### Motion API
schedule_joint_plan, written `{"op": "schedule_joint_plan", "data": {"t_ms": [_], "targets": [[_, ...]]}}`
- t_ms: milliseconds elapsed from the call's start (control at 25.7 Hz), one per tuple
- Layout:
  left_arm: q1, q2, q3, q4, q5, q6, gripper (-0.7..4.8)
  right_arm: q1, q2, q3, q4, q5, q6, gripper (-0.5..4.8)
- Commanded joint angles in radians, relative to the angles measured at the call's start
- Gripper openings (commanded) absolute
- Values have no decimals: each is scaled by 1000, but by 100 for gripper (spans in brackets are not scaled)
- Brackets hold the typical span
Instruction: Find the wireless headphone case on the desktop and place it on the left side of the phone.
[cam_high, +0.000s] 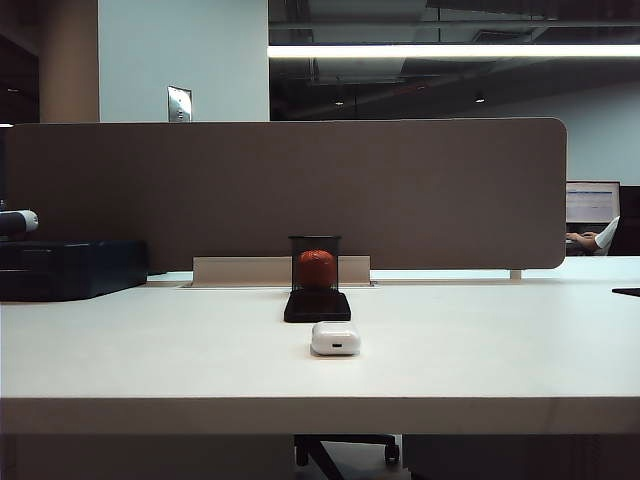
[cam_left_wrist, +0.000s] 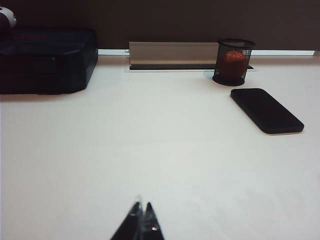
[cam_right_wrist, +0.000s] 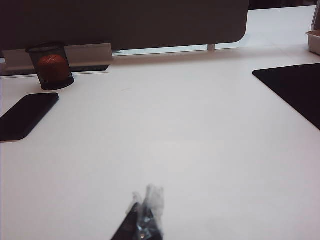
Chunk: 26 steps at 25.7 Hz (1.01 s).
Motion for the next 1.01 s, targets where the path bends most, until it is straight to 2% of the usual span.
{"op": "schedule_joint_plan", "data": {"t_ms": [39,702,858,1013], "targets": [[2,1,2,13,1,-3,-5,1,0,1,16,-5,-2,-1],[2,1,2,13,1,-3,-5,2,0,4,24,-11,2,-1],[2,1,2,13,2,-3,-5,1,0,22,23,-116,11,-1],[2,1,2,13,3,-3,-5,1,0,81,11,-143,32,-2]]}}
